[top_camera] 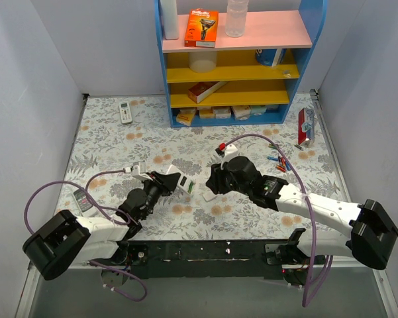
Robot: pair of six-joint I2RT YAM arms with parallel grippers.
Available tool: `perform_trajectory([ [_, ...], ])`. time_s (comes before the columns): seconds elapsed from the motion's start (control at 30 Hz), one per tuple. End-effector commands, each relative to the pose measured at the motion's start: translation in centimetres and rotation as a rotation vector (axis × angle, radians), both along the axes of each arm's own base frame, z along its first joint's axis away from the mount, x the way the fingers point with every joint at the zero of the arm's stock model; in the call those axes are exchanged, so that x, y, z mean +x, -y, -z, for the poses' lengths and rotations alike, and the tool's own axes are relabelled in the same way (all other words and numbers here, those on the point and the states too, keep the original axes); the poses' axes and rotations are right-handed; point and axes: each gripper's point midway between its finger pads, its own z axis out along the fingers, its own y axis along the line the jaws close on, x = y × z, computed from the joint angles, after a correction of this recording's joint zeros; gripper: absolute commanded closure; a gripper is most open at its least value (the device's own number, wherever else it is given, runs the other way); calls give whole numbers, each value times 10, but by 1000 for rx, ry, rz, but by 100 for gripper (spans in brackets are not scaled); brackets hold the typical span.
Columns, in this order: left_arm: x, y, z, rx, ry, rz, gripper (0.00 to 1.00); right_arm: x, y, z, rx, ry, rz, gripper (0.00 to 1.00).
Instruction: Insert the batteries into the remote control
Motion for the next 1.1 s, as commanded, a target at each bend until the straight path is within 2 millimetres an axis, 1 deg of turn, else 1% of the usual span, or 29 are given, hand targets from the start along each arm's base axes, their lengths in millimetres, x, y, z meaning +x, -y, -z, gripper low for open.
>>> perform_trajectory([
  [0.0, 19, 7, 11, 200, 15, -12, 100, 11, -1, 7, 30, -10, 65, 56],
  [0.1, 26, 14, 18, 306, 3, -3, 100, 14, 5, 18, 35, -28, 83, 57],
  [0.13, 28, 14, 24, 339, -8, -13, 100, 15, 9, 26, 32, -43, 94, 57],
  [0.2, 28, 18, 29, 421, 7, 1, 100, 18, 11, 28, 48, -49, 97, 57],
  [0.23, 32, 19, 27, 449, 14, -23, 100, 17, 11, 31, 48, -55, 96, 57],
  [0.27, 29, 25, 27, 486, 25, -12, 100, 16, 12, 35, 48, -63, 90, 57],
  [0.3, 29, 24, 33, 559, 29, -15, 100, 16, 13, 39, 44, -70, 92, 57],
  [0.33, 32, 30, 32, 599, 39, -16, 100, 16, 13, 41, 44, -75, 89, 57],
  [0.37, 31, 32, 33, 641, 45, -35, 100, 14, 14, 49, 34, -93, 83, 57],
  [0.4, 31, 32, 38, 717, 51, -37, 100, 14, 13, 50, 39, -97, 81, 57],
  [0.43, 31, 35, 40, 755, 55, -39, 100, 14, 13, 52, 40, -106, 78, 57],
  [0.47, 30, 41, 42, 798, 60, -57, 100, 12, 12, 59, 31, -123, 69, 57],
  [0.5, 29, 41, 46, 841, 60, -60, 100, 11, 12, 61, 29, -128, 65, 57],
  [0.53, 25, 46, 47, 885, 80, -54, 100, 10, 12, 65, 21, -138, 61, 57],
  [0.57, 26, 46, 49, 925, 81, -79, 100, 7, 11, 69, 16, -150, 47, 56],
  [0.73, 22, 50, 48, 1024, 105, -97, 100, 5, 14, 80, -23, -164, 30, 53],
  [0.83, 22, 46, 45, 1074, 115, -135, 100, 4, 17, 86, -49, -171, 35, 53],
  [0.87, 22, 46, 46, 1070, 106, -141, 100, 4, 19, 90, -63, -175, 41, 52],
  [0.93, 22, 41, 47, 1069, 88, -163, 100, 6, 19, 91, -76, -168, 43, 52],
  [1.0, 19, 37, 48, 1022, 53, -179, 100, 14, 27, 94, -119, -163, 90, 52],
  [1.03, 18, 35, 45, 994, 45, -189, 100, 17, 32, 96, -142, -167, 116, 52],
  [1.07, 17, 31, 46, 994, 28, -202, 100, 25, 34, 94, -159, -170, 161, 52],
])
